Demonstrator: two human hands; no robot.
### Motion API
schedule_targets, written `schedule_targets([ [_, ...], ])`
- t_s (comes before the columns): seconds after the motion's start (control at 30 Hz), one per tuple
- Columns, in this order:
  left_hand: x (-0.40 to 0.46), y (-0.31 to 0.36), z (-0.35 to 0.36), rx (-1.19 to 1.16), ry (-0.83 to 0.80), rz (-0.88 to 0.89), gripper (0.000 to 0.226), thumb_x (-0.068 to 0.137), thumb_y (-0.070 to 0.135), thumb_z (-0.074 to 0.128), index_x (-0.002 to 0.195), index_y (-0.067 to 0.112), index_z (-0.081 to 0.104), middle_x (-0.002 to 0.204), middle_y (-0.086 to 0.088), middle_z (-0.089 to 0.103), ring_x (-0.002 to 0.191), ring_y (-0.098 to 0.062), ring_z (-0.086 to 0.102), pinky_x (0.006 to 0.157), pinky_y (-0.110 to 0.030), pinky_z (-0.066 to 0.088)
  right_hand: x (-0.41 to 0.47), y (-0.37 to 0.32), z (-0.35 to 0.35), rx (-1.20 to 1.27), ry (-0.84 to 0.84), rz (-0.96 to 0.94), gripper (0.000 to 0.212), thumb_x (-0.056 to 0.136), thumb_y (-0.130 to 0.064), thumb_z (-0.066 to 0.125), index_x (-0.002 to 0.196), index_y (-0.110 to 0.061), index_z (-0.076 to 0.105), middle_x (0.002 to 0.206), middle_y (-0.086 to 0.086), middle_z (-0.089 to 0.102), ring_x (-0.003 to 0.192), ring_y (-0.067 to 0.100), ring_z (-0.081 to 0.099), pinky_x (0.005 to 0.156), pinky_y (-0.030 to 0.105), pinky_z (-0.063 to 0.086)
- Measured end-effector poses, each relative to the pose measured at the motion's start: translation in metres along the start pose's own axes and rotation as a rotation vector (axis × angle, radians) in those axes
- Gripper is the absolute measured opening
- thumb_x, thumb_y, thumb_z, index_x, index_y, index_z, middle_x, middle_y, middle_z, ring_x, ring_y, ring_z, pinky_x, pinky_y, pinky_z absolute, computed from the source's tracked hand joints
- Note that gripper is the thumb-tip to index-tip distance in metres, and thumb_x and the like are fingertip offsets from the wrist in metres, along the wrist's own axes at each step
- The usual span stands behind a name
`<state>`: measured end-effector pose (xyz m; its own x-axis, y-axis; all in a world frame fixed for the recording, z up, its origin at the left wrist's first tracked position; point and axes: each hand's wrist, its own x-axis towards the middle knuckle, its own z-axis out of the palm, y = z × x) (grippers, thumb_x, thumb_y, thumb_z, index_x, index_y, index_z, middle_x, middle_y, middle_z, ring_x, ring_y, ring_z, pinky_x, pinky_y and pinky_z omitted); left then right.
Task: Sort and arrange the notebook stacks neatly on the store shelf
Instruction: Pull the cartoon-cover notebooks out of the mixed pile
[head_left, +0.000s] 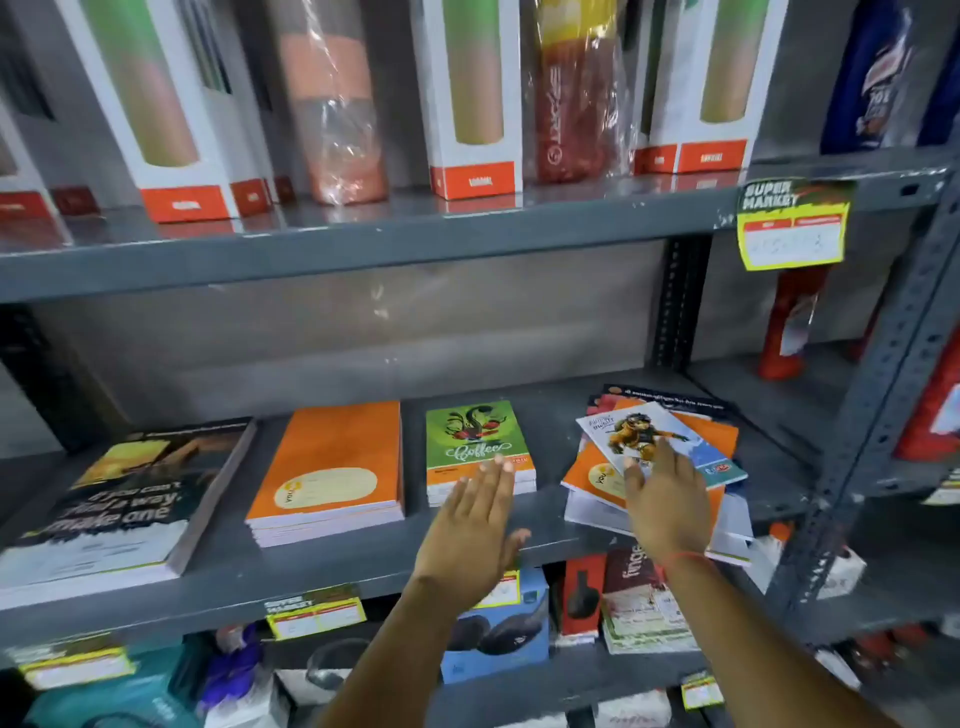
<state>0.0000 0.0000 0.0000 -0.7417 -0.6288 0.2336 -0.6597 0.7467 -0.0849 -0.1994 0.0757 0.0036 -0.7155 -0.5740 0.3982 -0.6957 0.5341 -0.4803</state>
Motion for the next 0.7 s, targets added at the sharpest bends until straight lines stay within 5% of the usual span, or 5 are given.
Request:
schedule_targets([
  [0.1,0.012,0.008,0.03,-0.07,-0.246,0.128,0.083,0.078,0.053,-0.008,0.148,0.009,-0.005,0.16,-0.01,0.005,0.148,-0.023,0.009,0.12,-0.034,0.01,0.019,0.027,0.016,-0.133,-0.232,0.129,0.054,0.09,-0.037,0.046,0.132,-0.004,0.046,0.131,0.023,0.053,0.122,0.038,0.046,0.1,0.041,0.037],
  [0.23,0.04,0.016,0.05,-0.022,-0.384,0.162,0.064,0.098,0.044,0.015,0.148,0.007,0.0,0.16,-0.011,0.005,0.147,-0.025,0.009,0.12,-0.035,0.009,0.05,0.047,0.022,-0.212,-0.304,0.163,0.048,0.089,-0.038,0.046,0.126,-0.009,0.054,0.133,0.02,0.048,0.124,0.039,0.041,0.098,0.045,0.04],
  [0.37,0.054,0.022,0.065,-0.044,-0.212,0.195,0.078,0.092,0.052,-0.005,0.146,0.001,0.017,0.156,-0.017,0.019,0.144,-0.029,0.024,0.118,-0.035,0.016,0.08,0.058,0.019,-0.16,-0.386,0.227,0.044,0.085,-0.034,0.051,0.123,-0.013,0.053,0.135,0.02,0.044,0.127,0.038,0.038,0.103,0.051,0.034],
  [0.53,0.054,0.021,0.068,-0.062,-0.341,0.149,0.075,0.09,0.057,0.003,0.148,0.01,-0.005,0.16,-0.008,-0.004,0.148,-0.021,-0.001,0.117,-0.027,-0.006,0.108,0.064,0.019,-0.1,-0.536,0.306,0.049,0.076,-0.039,0.057,0.124,-0.026,0.053,0.135,0.015,0.046,0.128,0.037,0.039,0.106,0.05,0.029],
  [0.7,0.052,0.022,0.064,-0.106,-0.339,0.134,0.104,0.06,0.063,-0.023,0.149,0.012,-0.002,0.16,-0.008,-0.001,0.148,-0.022,0.002,0.107,-0.026,-0.015,0.148,0.103,0.064,-0.014,-0.693,0.386,0.092,0.044,-0.042,0.065,0.132,-0.027,0.043,0.13,0.015,0.047,0.12,0.04,0.046,0.103,0.059,0.035],
])
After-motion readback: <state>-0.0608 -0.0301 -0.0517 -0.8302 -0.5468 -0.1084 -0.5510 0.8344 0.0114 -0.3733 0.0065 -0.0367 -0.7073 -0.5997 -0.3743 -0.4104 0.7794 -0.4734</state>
